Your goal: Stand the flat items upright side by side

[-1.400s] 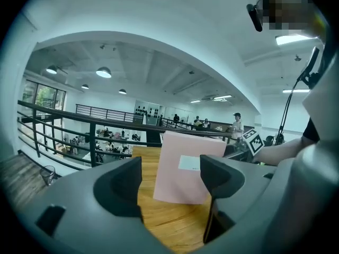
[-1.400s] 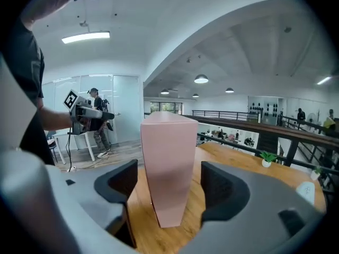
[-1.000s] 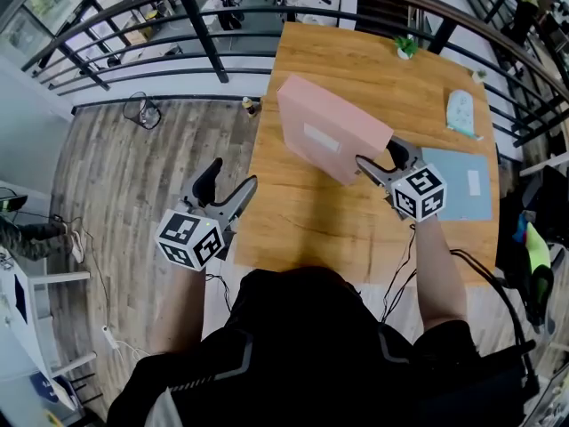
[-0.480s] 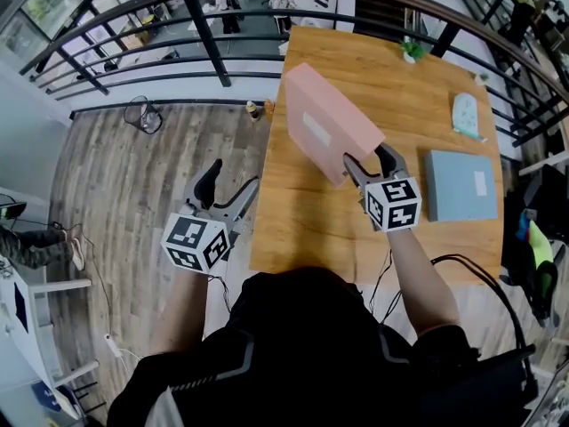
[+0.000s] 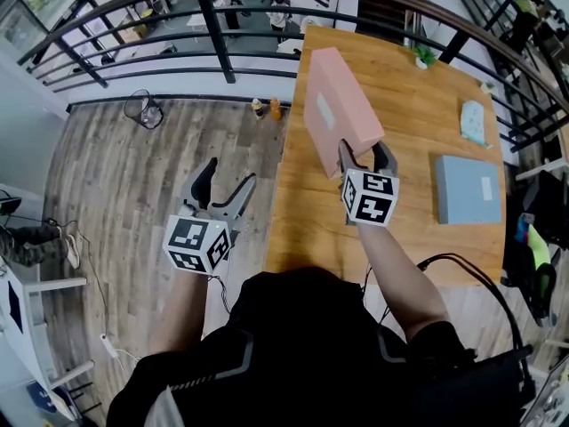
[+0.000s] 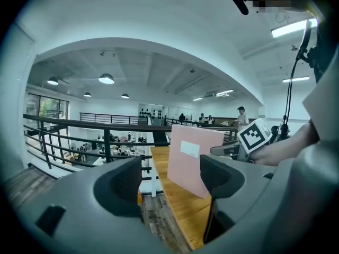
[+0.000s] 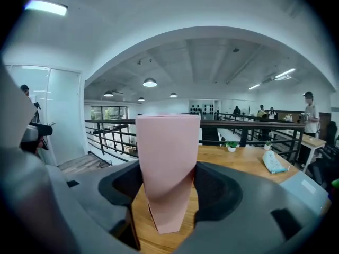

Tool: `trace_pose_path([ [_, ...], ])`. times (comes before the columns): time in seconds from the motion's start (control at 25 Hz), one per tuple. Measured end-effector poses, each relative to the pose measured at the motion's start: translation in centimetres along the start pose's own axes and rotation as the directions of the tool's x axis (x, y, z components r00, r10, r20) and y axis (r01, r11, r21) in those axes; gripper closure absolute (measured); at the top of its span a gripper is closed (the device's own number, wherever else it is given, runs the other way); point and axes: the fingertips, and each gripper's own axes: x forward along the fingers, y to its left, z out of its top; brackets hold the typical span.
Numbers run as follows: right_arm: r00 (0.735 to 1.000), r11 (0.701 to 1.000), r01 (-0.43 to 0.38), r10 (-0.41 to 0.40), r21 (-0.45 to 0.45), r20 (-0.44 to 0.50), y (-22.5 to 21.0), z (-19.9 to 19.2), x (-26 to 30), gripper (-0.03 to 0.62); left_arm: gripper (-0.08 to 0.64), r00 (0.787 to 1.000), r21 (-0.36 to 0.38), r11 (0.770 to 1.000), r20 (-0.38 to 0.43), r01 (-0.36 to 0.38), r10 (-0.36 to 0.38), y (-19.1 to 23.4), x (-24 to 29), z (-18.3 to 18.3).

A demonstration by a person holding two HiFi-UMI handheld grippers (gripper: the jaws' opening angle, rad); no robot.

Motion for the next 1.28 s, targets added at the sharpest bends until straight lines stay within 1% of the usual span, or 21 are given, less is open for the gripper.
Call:
trace_pose_path([
  [0.2, 0.998, 0.997, 0.068, -0.068, 0.029, 0.003, 1.6, 0.5, 1.5, 0.290, 0.199, 0.999, -0.009, 0.999, 0.018, -0.040, 0.040, 2.4, -1.3, 0.1],
  [0.44, 0.993, 0.991, 0.118, -0.117, 0.065, -0.011, 3.1, 1.4, 3.7, 0.290, 0.199, 0.995, -0.011, 0.996, 0.048, -0.088, 0.088, 4.7, -2.6, 1.1],
  [0.6, 0.988, 0.986, 0.151, -0.152, 0.070, 0.013, 4.1, 2.3, 5.2, 0.290, 0.202, 0.993, -0.022, 0.994, 0.053, -0.107, 0.108, 5.7, -3.6, 1.1],
  [0.84, 0.970, 0.963, 0.241, -0.244, 0.119, 0.016, 4.8, 3.3, 7.7, 0.291, 0.207, 0.989, -0.031, 0.989, 0.039, -0.142, 0.143, 7.0, -4.3, 0.2],
  [1.0, 0.959, 0.947, 0.279, -0.283, 0.159, 0.000, 5.8, 3.5, 8.4, 0.291, 0.207, 0.987, -0.020, 0.987, 0.031, -0.160, 0.160, 7.2, -5.5, -0.2],
  [1.16, 0.952, 0.937, 0.300, -0.307, 0.180, 0.012, 6.3, 4.6, 9.9, 0.290, 0.207, 0.985, -0.025, 0.985, 0.029, -0.171, 0.172, 7.9, -5.6, -0.1],
  [1.28, 0.954, 0.929, 0.296, -0.301, 0.224, -0.011, 6.6, 4.6, 10.9, 0.285, 0.207, 0.984, -0.038, 0.984, 0.022, -0.173, 0.174, 8.0, -5.7, -0.5],
])
